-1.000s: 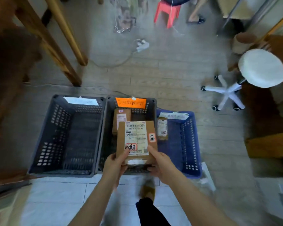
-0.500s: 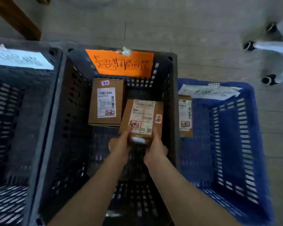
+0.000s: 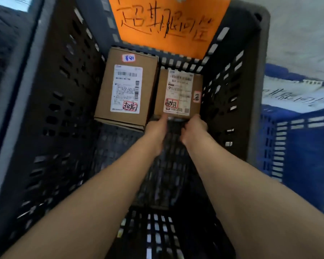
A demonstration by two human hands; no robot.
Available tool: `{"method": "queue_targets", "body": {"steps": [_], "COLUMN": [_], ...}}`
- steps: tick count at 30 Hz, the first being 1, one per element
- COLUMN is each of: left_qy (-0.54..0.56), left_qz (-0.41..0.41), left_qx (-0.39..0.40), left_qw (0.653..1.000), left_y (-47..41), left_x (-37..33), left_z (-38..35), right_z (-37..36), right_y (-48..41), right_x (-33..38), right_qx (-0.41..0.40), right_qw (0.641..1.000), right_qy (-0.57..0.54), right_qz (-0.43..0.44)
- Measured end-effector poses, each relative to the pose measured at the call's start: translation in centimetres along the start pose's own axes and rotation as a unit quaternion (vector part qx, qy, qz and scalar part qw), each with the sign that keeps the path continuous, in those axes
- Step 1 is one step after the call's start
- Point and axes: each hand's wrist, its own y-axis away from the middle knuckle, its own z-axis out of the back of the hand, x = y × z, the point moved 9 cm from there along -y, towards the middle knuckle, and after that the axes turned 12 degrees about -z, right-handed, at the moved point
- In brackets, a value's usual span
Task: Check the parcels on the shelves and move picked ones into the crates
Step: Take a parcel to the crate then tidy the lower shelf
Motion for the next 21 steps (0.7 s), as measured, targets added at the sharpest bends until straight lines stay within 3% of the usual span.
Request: {"method": "queue_targets", "body": {"steps": [5, 11, 16, 21], "left_qy": [-0.016, 0.04, 0.093, 0.167], "left_qz": [-0.01, -0.071, -0.156, -0.247], "left_qx": [-0.033, -0.103, -0.249, -0.376], "left_qw": [0.999, 0.991, 0.951, 0.877], "left_y": [11.2, 31.6, 50.4, 70.0], "left_x": [-4.1, -15.4, -22.5, -24.0], "left_z": [5.7, 15.0, 26.7, 39.9], "right_z": [0.4, -3.9, -9.5, -12.4], "right_y": [13.6, 35.3, 56.0, 75.3], "right_x": [-2.2, -2.1, -8.4, -19.9], "right_qx": [0.002, 0.097, 0.25, 0.381], "right_qw": [0.997, 0.938, 0.849, 0.716], "right_qy": [0.076, 0.311, 0.425, 0.516], "right_qz": [-0.03, 0.115, 0.191, 0.276]}}
